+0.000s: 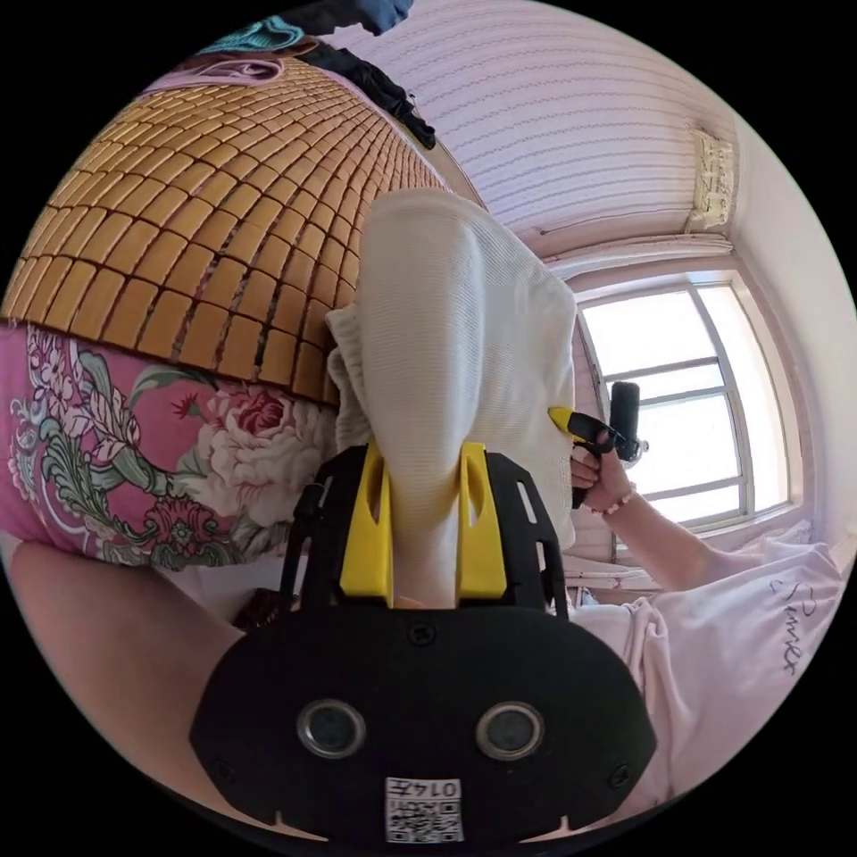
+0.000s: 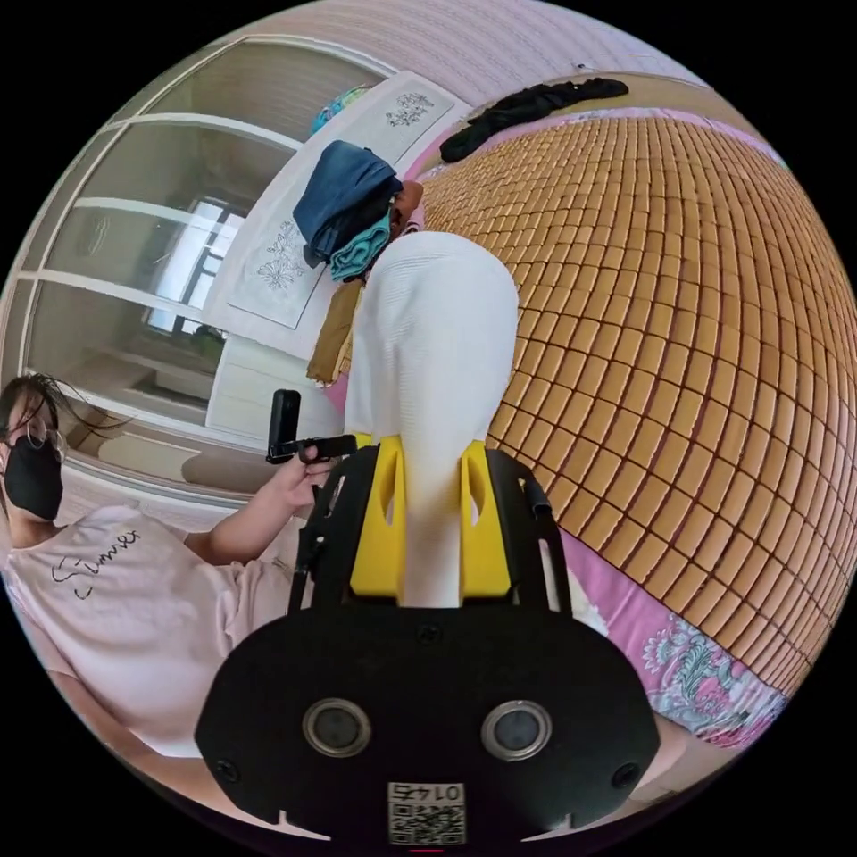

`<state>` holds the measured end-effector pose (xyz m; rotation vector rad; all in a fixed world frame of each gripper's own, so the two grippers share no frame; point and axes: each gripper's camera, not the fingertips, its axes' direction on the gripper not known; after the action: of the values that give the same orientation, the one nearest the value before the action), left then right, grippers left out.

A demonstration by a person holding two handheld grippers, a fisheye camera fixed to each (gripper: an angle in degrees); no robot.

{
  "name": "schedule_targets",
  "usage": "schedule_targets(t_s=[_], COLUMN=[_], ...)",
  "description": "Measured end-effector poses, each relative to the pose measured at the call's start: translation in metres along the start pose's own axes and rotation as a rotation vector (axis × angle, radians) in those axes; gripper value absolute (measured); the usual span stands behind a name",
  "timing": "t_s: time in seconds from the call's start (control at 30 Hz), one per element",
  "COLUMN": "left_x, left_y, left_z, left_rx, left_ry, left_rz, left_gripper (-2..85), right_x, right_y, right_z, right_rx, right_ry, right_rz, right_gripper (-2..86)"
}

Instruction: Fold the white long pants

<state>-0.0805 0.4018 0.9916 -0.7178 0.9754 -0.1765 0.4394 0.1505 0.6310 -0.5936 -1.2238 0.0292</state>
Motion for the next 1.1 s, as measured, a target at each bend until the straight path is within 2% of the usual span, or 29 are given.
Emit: schedule_targets(t_s=[0.17,0.3,0.5,0.7,0.8,0.87,0.9,0.97,1.03,1.1], left_x=[0.047,0.102,0.198,0.332,0.429,0.506,0.522,0.576,0.590,0.587], left_y=[0.021,0.025,0.020,0.002,-0.012,-0.027,-0.030,-0.041,-0.039,-0.035], left_z=[-0.030,-0.033,0.026,0.161,0.256,0.340,0.361,0.452,0.520,0.584], left_rx=[0.104,0.093,0.018,-0.134,-0.177,-0.203,-0.218,-0.246,-0.225,-0.291], left_ry=[0.049,0.054,0.089,0.141,0.183,0.228,0.237,0.216,0.141,0.037], left_rz=[0.112,0.245,0.404,0.552,0.645,0.600,0.579,0.587,0.623,0.619], left_gripper=[10.8,11.0,11.1,11.3,12.0,13.4,13.7,14.6,13.8,12.7], right_x=[-0.056,-0.073,-0.070,-0.032,-0.012,0.009,0.016,0.055,0.096,0.153], right_y=[0.036,0.076,0.150,0.227,0.261,0.270,0.269,0.262,0.259,0.257], right_z=[-0.056,-0.103,-0.191,-0.314,-0.401,-0.472,-0.488,-0.530,-0.531,-0.505], right_rx=[0.138,0.225,0.357,0.468,0.543,0.557,0.543,0.450,0.400,0.330], right_ry=[0.008,0.021,0.100,0.257,0.394,0.543,0.587,0.819,0.944,0.943], right_rz=[-0.117,-0.136,-0.105,-0.016,0.060,0.173,0.206,0.391,0.505,0.576], right_gripper=[9.2,9.2,9.3,9.4,9.9,11.2,11.6,12.8,13.2,12.0])
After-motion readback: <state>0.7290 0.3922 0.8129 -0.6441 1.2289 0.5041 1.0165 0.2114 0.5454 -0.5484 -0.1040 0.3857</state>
